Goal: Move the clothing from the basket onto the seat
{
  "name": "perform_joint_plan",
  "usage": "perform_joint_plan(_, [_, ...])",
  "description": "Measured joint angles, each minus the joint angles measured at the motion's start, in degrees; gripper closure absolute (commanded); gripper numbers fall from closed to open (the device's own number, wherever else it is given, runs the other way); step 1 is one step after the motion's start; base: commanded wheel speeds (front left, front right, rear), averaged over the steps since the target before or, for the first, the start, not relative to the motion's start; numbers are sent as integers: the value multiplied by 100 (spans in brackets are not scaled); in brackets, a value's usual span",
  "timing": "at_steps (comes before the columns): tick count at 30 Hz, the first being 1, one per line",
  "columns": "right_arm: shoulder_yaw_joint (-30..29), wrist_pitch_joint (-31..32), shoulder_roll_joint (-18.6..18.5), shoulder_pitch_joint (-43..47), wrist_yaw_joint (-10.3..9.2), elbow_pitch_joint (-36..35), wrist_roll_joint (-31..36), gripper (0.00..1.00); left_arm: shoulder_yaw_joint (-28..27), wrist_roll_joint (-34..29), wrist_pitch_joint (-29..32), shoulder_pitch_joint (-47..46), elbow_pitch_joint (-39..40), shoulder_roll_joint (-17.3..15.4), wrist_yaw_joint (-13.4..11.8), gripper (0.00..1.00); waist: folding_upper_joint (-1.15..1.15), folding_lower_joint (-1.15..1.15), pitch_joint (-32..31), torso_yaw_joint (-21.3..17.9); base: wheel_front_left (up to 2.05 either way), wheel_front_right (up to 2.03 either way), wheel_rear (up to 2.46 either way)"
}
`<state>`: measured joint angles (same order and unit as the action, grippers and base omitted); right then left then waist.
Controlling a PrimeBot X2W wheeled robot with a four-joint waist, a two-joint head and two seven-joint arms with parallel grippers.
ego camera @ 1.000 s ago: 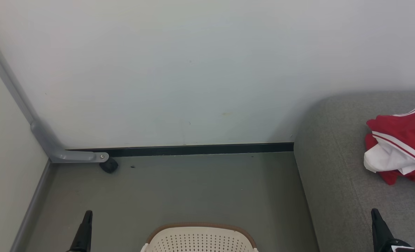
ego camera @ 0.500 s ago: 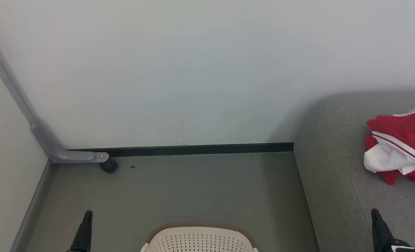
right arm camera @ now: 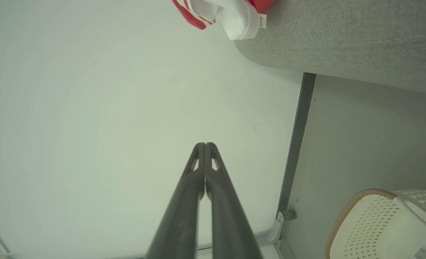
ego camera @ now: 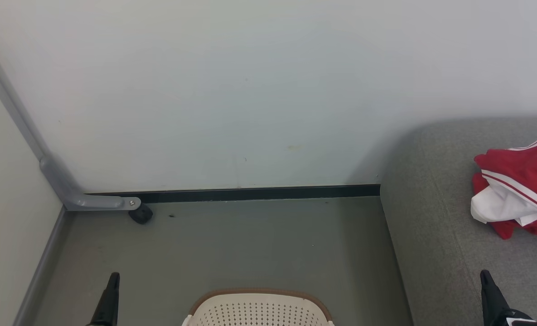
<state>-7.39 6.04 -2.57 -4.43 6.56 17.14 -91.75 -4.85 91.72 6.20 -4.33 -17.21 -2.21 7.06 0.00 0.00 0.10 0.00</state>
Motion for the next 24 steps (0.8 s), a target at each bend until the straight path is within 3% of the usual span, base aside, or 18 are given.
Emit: perform_joint_plan(24, [0,0,0,0,0,2,0,100,0,0,0,0,0,0,0,100,0,0,0,0,0,0,0])
